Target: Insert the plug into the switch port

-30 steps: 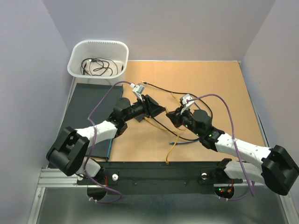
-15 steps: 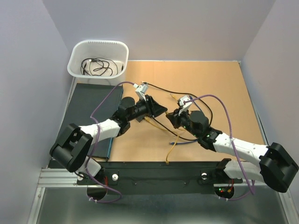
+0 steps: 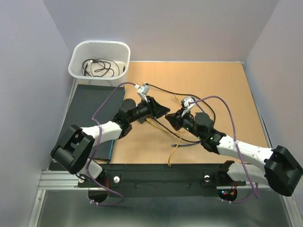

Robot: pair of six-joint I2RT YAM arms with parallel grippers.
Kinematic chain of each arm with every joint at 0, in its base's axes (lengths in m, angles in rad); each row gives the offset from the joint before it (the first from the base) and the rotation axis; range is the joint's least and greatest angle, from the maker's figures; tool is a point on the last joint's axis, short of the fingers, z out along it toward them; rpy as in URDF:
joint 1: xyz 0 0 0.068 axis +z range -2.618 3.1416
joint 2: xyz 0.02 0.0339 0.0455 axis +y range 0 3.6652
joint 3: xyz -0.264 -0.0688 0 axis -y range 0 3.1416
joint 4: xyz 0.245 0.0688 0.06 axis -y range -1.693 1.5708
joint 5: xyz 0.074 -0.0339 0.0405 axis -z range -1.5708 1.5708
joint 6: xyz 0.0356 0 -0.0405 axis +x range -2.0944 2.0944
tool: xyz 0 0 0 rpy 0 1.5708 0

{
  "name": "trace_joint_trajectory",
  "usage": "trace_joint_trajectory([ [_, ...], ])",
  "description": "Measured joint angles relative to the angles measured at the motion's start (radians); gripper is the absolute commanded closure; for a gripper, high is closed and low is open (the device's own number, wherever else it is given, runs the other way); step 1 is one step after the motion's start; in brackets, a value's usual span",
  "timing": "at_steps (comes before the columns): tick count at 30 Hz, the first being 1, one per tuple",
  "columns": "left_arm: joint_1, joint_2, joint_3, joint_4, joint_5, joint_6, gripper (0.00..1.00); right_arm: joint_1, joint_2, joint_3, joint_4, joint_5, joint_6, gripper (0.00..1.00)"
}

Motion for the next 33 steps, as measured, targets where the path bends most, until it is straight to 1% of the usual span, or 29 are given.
trace_joint_trajectory([
  [2, 0.0, -0.016, -0.02, 0.051, 0.016, -0.006, 0.53, 0.0, 0.0, -0.006, 0.024, -0.019, 0.016, 1.0],
  [5, 0.0, -0.045, -0.056, 0.122, 0.045, -0.017, 0.6, 0.0, 0.002, -0.008, 0.053, -0.053, 0.046, 1.0],
  [8, 0.003, -0.065, -0.074, 0.158, 0.048, -0.02, 0.65, 0.0, 0.003, -0.008, 0.093, -0.079, 0.073, 1.0],
  [9, 0.005, -0.075, -0.08, 0.166, 0.048, -0.019, 0.69, 0.0, 0.003, -0.008, 0.1, -0.085, 0.077, 0.99],
  [11, 0.008, -0.096, -0.094, 0.177, 0.045, -0.018, 0.73, 0.0, 0.003, -0.008, 0.121, -0.104, 0.096, 1.0],
  [12, 0.009, -0.102, -0.097, 0.178, 0.045, -0.018, 0.79, 0.0, 0.003, -0.008, 0.133, -0.111, 0.105, 1.0],
  [13, 0.01, -0.116, -0.105, 0.185, 0.045, -0.015, 0.83, 0.0, 0.003, -0.008, 0.136, -0.116, 0.108, 1.0],
  [14, 0.01, -0.123, -0.109, 0.189, 0.045, -0.015, 0.9, -0.001, 0.003, -0.008, 0.143, -0.122, 0.117, 1.0],
  [17, 0.012, -0.139, -0.116, 0.193, 0.044, -0.006, 0.98, -0.001, 0.011, -0.008, 0.162, -0.133, 0.14, 0.99],
  [18, 0.012, -0.144, -0.118, 0.185, 0.042, -0.005, 1.0, -0.001, 0.011, -0.008, 0.163, -0.134, 0.146, 0.93],
  [19, 0.012, -0.148, -0.118, 0.177, 0.038, -0.003, 1.0, -0.001, 0.011, -0.008, 0.163, -0.133, 0.148, 0.63],
  [20, 0.011, -0.156, -0.118, 0.15, 0.024, 0.0, 1.0, -0.001, 0.013, -0.008, 0.16, -0.131, 0.154, 0.46],
  [21, 0.009, -0.166, -0.117, 0.126, 0.02, 0.004, 1.0, -0.001, 0.015, -0.008, 0.161, -0.13, 0.144, 0.35],
  [22, 0.006, -0.175, -0.117, 0.096, 0.011, 0.007, 1.0, -0.001, 0.016, -0.008, 0.151, -0.116, 0.139, 0.28],
  [24, -0.002, -0.189, -0.069, -0.068, -0.066, 0.013, 1.0, -0.002, 0.02, 0.012, 0.097, -0.076, 0.122, 0.27],
  [25, -0.007, -0.187, -0.018, -0.179, -0.122, 0.013, 1.0, -0.002, 0.033, 0.043, 0.027, -0.032, 0.099, 0.27],
  [27, -0.007, -0.183, 0.038, -0.297, -0.194, 0.011, 1.0, -0.002, 0.073, 0.11, -0.021, 0.006, 0.08, 0.28],
  [29, -0.006, -0.177, 0.076, -0.377, -0.246, 0.005, 1.0, 0.001, 0.114, 0.179, -0.096, 0.066, 0.05, 0.28],
  [31, -0.006, -0.151, 0.121, -0.465, -0.306, -0.007, 1.0, 0.007, 0.133, 0.211, -0.142, 0.122, 0.027, 0.3],
  [33, -0.006, -0.12, 0.15, -0.519, -0.336, -0.016, 1.0, 0.026, 0.14, 0.231, -0.185, 0.174, 0.006, 0.31],
])
